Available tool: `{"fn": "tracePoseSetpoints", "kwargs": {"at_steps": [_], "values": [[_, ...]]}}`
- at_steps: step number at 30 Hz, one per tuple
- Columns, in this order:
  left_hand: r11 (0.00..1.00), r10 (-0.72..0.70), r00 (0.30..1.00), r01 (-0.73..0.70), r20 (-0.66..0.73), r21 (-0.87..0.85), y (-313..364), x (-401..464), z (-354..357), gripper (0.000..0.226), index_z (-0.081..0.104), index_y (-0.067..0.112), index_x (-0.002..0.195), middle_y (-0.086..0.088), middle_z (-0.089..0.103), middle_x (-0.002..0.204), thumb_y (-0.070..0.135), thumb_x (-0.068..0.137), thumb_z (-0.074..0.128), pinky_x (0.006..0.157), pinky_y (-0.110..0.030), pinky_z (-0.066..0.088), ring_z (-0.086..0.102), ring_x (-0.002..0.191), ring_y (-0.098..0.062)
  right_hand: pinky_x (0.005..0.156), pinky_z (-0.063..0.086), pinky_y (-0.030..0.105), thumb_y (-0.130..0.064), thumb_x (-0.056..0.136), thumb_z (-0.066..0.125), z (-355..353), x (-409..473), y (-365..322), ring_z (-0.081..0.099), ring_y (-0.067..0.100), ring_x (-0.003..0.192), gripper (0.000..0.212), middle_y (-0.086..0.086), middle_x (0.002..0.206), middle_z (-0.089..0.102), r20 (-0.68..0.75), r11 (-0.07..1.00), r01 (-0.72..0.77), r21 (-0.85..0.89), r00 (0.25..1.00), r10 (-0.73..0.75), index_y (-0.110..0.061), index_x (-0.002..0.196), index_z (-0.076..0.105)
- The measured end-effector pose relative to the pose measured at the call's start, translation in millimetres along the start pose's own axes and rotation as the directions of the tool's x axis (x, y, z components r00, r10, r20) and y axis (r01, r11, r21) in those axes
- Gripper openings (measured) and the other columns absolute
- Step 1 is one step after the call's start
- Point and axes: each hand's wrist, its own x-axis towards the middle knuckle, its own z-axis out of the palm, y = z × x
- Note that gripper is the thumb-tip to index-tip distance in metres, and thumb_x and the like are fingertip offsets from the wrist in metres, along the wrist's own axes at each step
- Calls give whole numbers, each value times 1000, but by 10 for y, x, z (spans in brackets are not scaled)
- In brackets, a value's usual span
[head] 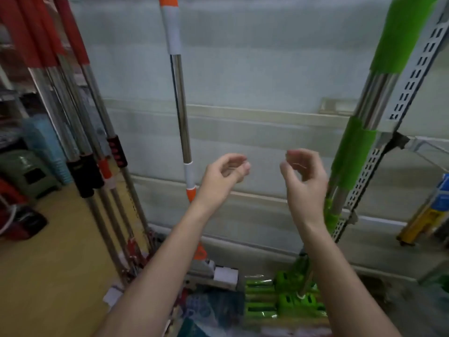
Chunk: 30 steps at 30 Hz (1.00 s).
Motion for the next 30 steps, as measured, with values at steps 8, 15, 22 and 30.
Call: {"fn": "tracePoseSetpoints", "kwargs": {"at_steps": [8,15,22,30], "values": [[1000,1,1000,-1,-21,9,180,-493,-1521,12,68,12,106,-23,72,115,7,95,65,94,-42,59,71,99,-27,93,55,26,-6,90,72,745,-831,-347,71,17,108,22,9,113,76,160,936,-299,186,949,272,-15,110,71],[1000,-31,999,31,-37,-1,332,-752,-2043,20,67,6,115,-20,72,119,10,96,64,98,-45,58,71,111,-36,102,54,31,-11,92,71,1053,-1126,-591,70,17,117,29,3,119,77,220,907,-361,217,923,315,-17,121,70],[999,-12,994,17,-111,51,545,-826,-2233,24,67,6,119,-11,75,116,12,95,66,97,-44,59,74,107,-29,96,54,17,-15,93,70,1029,-947,-681,68,5,118,42,-3,128,73,296,920,-340,195,915,275,-17,135,63],[994,30,994,-19,-101,107,519,-823,-2424,24,67,6,118,-13,74,116,12,96,65,95,-44,60,73,107,-29,93,54,13,-14,93,70,1235,-1085,-574,68,5,116,43,-4,127,73,296,916,-343,209,915,276,-16,135,62]]}}
